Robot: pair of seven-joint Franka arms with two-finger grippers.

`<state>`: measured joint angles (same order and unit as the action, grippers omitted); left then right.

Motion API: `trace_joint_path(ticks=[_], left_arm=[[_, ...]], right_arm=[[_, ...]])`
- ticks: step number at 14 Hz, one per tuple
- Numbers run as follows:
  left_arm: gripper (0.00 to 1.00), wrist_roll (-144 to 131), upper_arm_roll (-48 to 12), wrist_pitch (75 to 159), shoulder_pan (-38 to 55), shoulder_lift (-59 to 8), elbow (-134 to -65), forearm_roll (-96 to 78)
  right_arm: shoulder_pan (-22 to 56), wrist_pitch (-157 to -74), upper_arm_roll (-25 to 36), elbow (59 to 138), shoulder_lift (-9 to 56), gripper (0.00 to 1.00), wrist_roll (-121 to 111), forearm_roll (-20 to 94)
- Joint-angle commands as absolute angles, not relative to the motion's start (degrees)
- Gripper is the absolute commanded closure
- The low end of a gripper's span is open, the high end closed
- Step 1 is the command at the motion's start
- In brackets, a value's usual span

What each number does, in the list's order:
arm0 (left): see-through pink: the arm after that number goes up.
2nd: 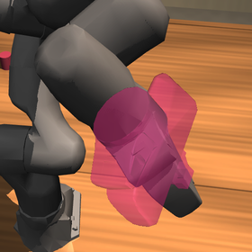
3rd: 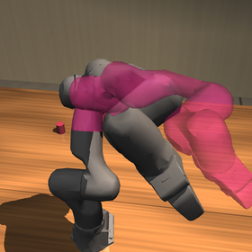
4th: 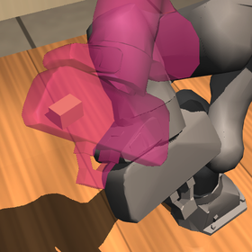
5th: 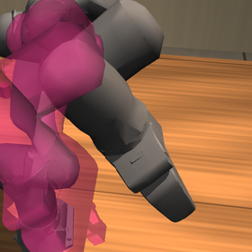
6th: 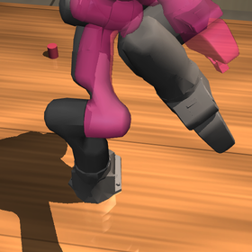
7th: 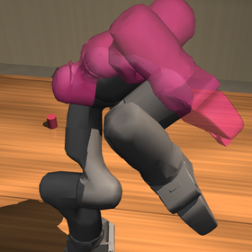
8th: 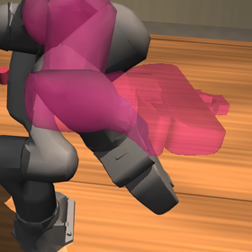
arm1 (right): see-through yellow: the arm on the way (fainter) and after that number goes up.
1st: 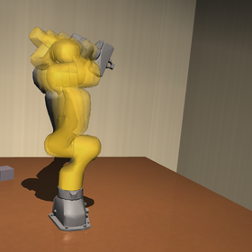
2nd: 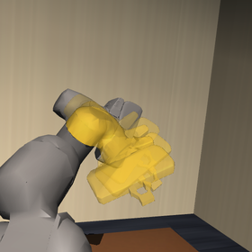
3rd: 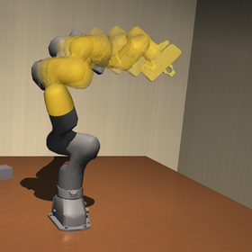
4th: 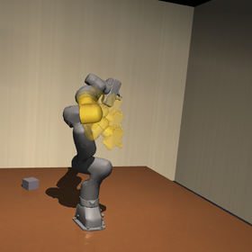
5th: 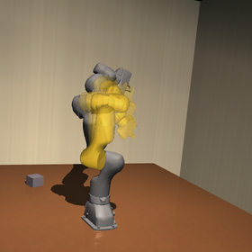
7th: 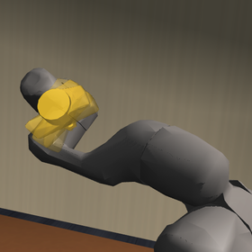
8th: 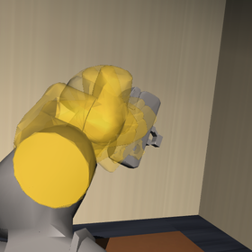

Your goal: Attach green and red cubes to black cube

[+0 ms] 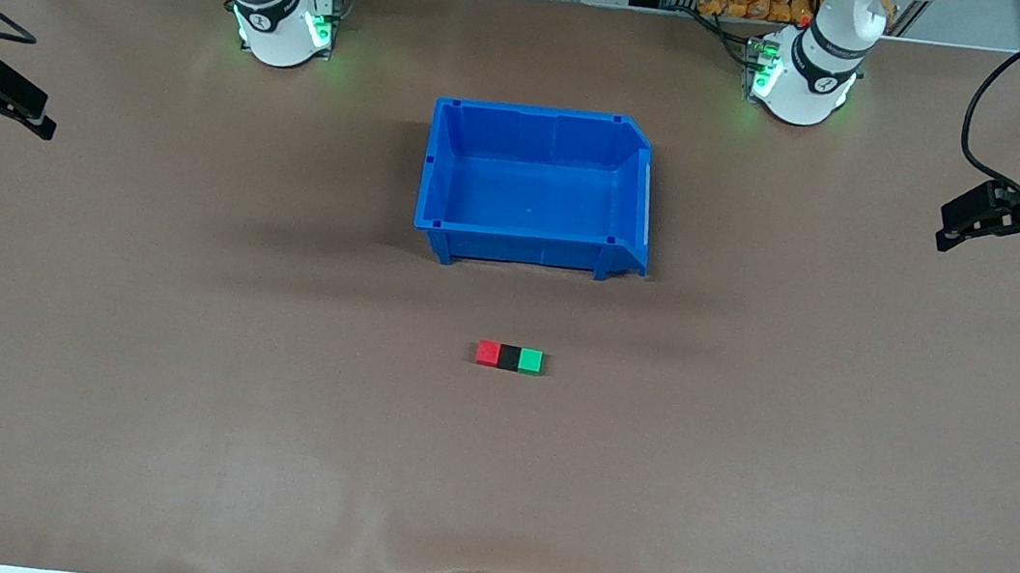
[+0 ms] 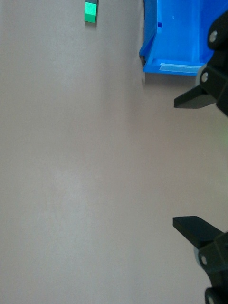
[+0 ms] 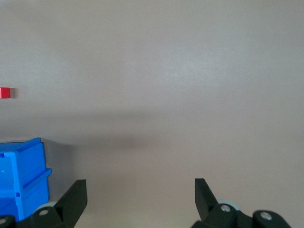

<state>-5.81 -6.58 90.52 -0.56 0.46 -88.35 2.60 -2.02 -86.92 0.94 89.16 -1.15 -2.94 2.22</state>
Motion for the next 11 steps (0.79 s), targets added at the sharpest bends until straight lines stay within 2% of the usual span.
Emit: trace_joint_path(ticks=[1, 11], left_arm=[[0.00, -5.36, -6.86, 89.91, -0.97, 0.53, -87.54, 3.43], [0.00, -5.98, -6.59, 89.91, -1.05, 0.44, -87.54, 3.34]], right_arm=[[-2.37, -87.80, 0.44, 90.62, -2.99, 0.00, -3.08, 1.49], [-2.20, -87.63, 0.09, 90.44, -3.08, 0.00, 0.87, 1.49]])
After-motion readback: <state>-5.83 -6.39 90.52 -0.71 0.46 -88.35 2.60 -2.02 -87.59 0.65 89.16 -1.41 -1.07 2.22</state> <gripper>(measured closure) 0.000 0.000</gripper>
